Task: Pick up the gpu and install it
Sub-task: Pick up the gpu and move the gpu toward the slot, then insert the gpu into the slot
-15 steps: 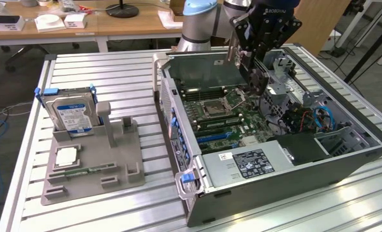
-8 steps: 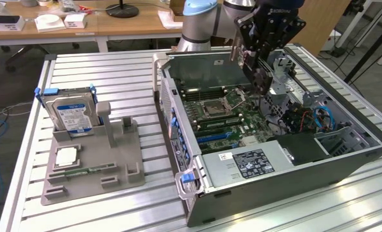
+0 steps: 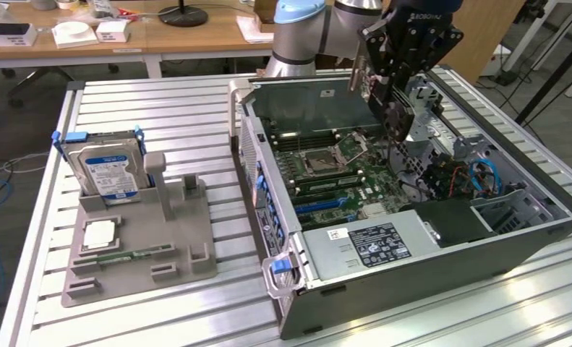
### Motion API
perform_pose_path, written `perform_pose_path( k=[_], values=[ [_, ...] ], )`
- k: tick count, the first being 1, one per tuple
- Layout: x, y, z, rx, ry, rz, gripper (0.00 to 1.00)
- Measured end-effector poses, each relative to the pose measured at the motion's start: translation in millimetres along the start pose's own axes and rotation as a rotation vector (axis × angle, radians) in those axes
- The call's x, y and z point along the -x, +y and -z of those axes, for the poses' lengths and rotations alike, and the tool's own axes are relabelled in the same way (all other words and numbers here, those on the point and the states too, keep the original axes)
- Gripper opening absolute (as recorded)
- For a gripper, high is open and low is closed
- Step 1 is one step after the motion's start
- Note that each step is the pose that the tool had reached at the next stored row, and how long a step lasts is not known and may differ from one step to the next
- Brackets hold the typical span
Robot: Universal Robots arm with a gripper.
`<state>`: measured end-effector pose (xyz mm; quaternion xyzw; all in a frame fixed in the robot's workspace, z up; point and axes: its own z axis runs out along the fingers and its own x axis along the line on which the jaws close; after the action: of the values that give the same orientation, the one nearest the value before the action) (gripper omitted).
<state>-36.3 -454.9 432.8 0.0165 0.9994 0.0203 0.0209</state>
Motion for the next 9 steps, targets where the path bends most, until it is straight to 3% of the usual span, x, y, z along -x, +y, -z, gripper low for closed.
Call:
perform_pose_path(
  k=[9],
  values=[
    [0.0, 0.0, 0.0, 0.0003, 0.0003, 0.007, 0.26]
  ],
)
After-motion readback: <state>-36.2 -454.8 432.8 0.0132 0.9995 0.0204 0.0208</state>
